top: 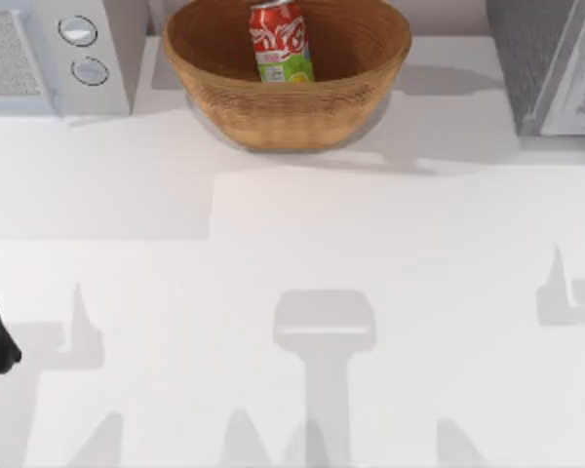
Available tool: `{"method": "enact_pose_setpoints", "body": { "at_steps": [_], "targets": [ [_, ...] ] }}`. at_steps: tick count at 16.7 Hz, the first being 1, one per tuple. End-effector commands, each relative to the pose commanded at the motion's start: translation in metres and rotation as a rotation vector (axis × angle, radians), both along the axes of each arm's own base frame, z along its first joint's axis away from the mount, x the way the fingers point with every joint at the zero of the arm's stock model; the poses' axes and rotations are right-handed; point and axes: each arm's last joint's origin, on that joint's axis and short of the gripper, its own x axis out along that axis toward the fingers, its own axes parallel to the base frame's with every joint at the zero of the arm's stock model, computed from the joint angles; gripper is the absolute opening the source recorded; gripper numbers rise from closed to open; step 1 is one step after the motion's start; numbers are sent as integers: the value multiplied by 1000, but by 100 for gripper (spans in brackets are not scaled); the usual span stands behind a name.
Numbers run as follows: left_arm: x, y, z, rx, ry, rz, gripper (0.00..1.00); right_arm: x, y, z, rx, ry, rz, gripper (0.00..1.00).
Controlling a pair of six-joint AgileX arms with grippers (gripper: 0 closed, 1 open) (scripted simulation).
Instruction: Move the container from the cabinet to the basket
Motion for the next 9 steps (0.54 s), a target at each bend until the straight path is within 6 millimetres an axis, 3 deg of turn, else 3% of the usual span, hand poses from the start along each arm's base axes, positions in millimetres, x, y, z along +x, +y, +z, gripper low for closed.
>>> {"method": "enact_pose_setpoints", "body": {
  "at_steps": [3, 5, 9],
  "targets": [
    [0, 0, 0, 0, 0, 0, 100, -6, -4, -52, 4, -9, 5, 100],
    [0, 0, 0, 0, 0, 0, 100, -7, -5, -74, 5, -21, 6, 100],
    [0, 0, 0, 0, 0, 0, 100, -7, -6, -87, 6, -31, 6, 100]
  ]
}}
